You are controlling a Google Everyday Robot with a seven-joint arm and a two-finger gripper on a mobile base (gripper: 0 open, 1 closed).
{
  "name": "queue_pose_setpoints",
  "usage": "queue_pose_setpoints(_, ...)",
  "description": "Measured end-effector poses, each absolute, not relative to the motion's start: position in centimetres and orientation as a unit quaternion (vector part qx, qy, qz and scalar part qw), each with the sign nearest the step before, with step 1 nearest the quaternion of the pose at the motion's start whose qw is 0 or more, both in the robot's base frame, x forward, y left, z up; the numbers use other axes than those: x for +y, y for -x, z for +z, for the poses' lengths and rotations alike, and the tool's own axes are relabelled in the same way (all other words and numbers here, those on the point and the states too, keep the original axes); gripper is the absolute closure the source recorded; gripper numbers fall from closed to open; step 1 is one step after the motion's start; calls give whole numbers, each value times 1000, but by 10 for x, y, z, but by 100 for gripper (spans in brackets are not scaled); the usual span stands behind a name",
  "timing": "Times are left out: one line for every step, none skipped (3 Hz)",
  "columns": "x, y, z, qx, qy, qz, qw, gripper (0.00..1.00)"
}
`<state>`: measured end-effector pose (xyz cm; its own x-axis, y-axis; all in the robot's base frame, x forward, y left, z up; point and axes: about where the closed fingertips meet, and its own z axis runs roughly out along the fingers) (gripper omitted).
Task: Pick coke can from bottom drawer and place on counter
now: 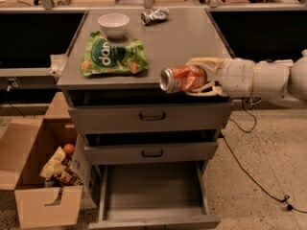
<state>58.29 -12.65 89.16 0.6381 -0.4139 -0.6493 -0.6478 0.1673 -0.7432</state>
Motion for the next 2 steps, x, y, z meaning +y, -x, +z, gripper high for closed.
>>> queue_pose_setpoints(-136,-623,928,411,647,68,638,100)
queue_pose_setpoints(-135,-622,930,410,645,67,641,100)
